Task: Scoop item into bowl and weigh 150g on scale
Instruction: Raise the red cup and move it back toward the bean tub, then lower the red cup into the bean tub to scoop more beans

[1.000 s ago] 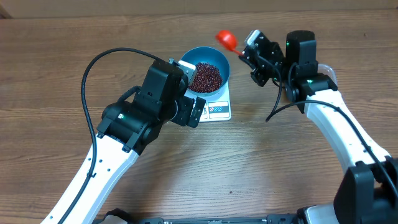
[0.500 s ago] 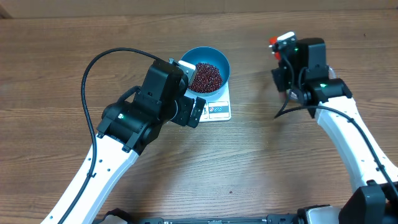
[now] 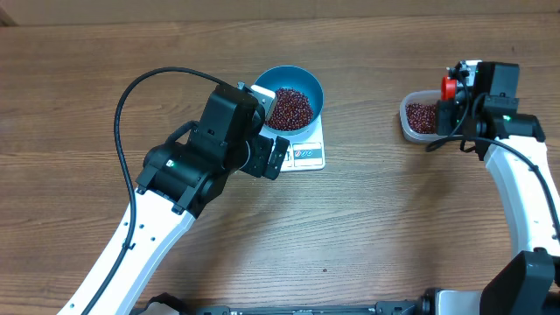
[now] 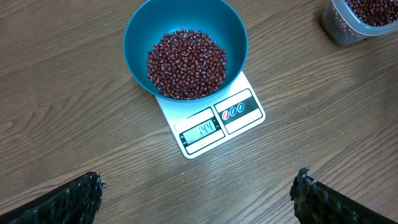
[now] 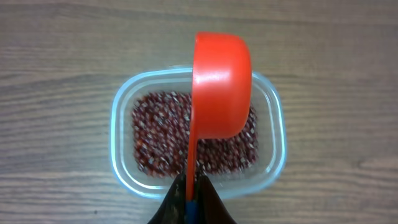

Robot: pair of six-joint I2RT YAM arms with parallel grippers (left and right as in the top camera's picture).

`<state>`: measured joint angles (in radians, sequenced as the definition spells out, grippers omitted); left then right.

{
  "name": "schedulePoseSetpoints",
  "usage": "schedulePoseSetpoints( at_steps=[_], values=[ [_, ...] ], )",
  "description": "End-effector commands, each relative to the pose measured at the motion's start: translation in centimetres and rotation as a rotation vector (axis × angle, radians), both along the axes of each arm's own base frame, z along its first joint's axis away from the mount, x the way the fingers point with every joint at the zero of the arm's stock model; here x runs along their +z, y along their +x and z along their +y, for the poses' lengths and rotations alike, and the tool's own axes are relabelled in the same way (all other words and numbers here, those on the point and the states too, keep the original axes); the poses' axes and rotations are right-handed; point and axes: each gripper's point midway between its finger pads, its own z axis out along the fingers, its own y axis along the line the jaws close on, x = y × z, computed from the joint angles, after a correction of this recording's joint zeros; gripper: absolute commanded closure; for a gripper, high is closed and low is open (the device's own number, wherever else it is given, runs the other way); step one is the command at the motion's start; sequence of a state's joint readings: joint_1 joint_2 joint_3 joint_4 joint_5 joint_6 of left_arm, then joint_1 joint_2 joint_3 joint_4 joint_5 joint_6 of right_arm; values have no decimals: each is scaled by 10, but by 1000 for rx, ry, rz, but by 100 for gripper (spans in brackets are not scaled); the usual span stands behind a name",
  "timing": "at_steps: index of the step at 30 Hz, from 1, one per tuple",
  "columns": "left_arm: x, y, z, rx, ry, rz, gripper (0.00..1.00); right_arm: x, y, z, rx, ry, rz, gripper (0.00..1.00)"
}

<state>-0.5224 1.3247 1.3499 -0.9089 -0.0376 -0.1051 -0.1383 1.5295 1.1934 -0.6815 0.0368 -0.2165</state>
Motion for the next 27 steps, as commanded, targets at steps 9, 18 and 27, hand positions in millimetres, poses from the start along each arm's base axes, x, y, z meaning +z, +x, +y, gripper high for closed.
schedulePoseSetpoints(
  at_steps=[9,18,27],
  values=[
    [5,2,-3,-3,-13,-10,0,-32,-15,1,-5,51,132,96],
    [5,2,-3,-3,-13,-10,0,-70,-13,1,-6,65,224,96],
    [5,2,-3,-3,-13,-10,0,-78,-14,21,44,168,245,96]
  ],
)
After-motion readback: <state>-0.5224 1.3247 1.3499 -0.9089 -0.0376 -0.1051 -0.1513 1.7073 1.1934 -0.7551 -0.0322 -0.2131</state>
